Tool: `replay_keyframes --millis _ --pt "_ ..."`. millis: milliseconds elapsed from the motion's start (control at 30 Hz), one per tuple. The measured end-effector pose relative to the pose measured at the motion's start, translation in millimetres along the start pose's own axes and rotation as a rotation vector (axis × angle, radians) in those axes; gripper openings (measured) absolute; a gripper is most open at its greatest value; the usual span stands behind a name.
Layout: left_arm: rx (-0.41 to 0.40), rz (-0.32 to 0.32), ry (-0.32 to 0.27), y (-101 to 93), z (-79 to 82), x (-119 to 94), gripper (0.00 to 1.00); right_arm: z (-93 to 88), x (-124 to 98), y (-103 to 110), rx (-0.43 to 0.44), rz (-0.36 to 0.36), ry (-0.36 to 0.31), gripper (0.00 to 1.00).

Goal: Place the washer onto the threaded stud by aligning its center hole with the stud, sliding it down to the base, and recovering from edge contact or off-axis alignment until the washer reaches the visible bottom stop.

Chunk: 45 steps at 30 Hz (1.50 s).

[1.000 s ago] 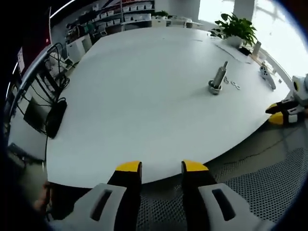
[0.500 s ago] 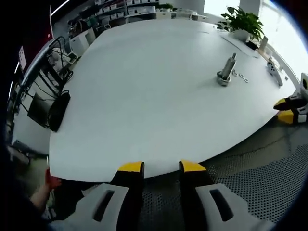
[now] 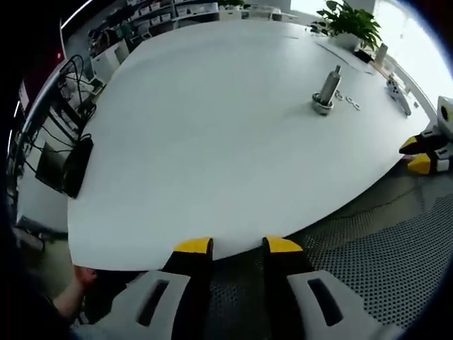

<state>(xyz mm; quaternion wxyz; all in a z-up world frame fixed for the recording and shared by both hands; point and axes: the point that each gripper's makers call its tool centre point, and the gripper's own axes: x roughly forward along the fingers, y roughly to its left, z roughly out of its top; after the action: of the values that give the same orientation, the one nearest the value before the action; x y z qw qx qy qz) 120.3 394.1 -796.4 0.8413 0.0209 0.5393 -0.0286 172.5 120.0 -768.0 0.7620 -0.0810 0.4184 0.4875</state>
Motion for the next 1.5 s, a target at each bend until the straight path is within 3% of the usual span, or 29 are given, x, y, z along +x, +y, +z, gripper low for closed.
replay_keyframes --millis 167,233,333,400,600,833,867,1000,1100,1267,1500 --pt "0.007 0.000 -0.007 0.9 -0.1 0 0.26 -3.6 1 3 -0.051 0.013 0.044 0.27" --pt "0.007 0.001 -0.010 0.9 0.2 0 0.26 -4.0 2 2 -0.041 0.026 0.051 0.27" --pt "0.004 0.004 -0.014 1.5 0.6 0 0.26 -7.4 1 6 -0.013 0.105 0.091 0.27" --pt "0.002 0.004 -0.015 1.8 0.6 0 0.26 -5.2 1 -2 -0.013 0.098 0.095 0.27" --pt "0.012 0.003 -0.018 1.2 0.8 0 0.26 7.6 0 -30 -0.204 0.062 0.134 0.22" --pt "0.007 0.006 -0.021 2.3 0.8 0 0.27 34.6 -2 -45 -0.292 0.101 0.162 0.09" --pt "0.007 0.006 -0.021 2.3 0.8 0 0.27 39.6 -1 -50 -0.310 0.078 0.152 0.07" --pt "0.006 0.007 -0.023 2.3 0.8 0 0.27 53.8 6 -58 -0.291 0.075 0.167 0.12" --pt "0.005 0.006 -0.022 2.5 1.1 0 0.27 52.4 11 -64 -0.325 0.058 0.221 0.13" --pt "0.000 0.011 -0.027 3.1 1.5 0 0.27 54.0 20 -65 -0.320 0.090 0.259 0.11" --pt "-0.004 0.020 -0.033 4.5 2.3 0 0.26 55.2 30 -75 -0.408 0.097 0.324 0.14"
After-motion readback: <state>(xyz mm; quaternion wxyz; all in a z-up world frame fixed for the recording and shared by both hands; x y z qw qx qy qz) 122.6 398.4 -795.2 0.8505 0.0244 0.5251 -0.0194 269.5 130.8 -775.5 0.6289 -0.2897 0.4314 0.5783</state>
